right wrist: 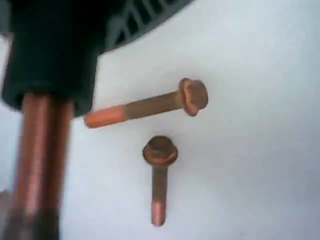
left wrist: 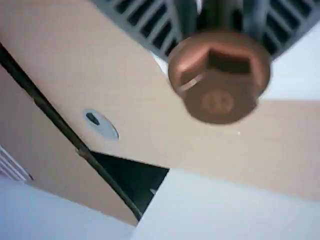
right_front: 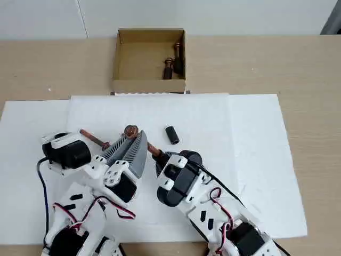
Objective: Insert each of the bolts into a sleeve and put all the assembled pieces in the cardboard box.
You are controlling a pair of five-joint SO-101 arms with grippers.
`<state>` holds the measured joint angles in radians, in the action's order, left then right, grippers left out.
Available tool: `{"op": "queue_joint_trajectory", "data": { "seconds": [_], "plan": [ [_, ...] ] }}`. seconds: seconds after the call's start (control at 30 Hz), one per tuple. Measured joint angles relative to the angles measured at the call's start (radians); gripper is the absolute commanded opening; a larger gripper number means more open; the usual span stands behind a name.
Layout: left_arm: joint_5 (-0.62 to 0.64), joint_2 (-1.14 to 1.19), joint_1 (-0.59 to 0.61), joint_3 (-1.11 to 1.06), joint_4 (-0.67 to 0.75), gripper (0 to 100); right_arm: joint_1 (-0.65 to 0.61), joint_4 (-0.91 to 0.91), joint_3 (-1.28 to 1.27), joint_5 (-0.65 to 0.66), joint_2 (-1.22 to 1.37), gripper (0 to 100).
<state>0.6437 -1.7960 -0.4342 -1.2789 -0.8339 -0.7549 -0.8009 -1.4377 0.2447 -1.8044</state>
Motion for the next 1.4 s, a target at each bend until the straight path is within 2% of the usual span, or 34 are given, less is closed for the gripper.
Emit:
{"op": "queue_joint_trajectory", "data": {
  "seconds": [0.23, 0.37, 0.53, 0.73, 0.93, 1.2, 1.3, 1.4],
  "plan": [
    [0.002, -0.006, -0.006, 0.000, -0.031, 1, -0.002, 0.017, -0.002, 0.021, 0.002, 0.2],
    [-0.005, 0.000, -0.066, -0.006, -0.081, 1, -0.002, 0.017, 0.000, 0.021, 0.002, 0.2],
    [-0.040, 0.000, -0.086, -0.017, -0.104, 1, -0.002, 0.017, 0.000, 0.023, 0.002, 0.2],
    [-0.051, 0.000, -0.091, -0.023, -0.109, 15, -0.002, 0.017, 0.000, 0.023, 0.002, 0.2],
    [-0.107, 0.000, -0.091, -0.023, -0.169, 16, 0.002, 0.017, 0.000, 0.023, 0.002, 0.2],
    [-0.133, -0.002, -0.091, 0.005, -0.170, 16, 0.002, 0.017, -0.002, 0.023, 0.002, 0.2],
    [-0.161, -0.002, -0.046, 0.028, -0.170, 15, 0.000, 0.017, -0.002, 0.023, 0.002, 0.2],
    [-0.206, -0.003, 0.000, 0.049, -0.170, 9, 0.000, 0.017, -0.002, 0.023, 0.002, 0.2]
  ]
}}
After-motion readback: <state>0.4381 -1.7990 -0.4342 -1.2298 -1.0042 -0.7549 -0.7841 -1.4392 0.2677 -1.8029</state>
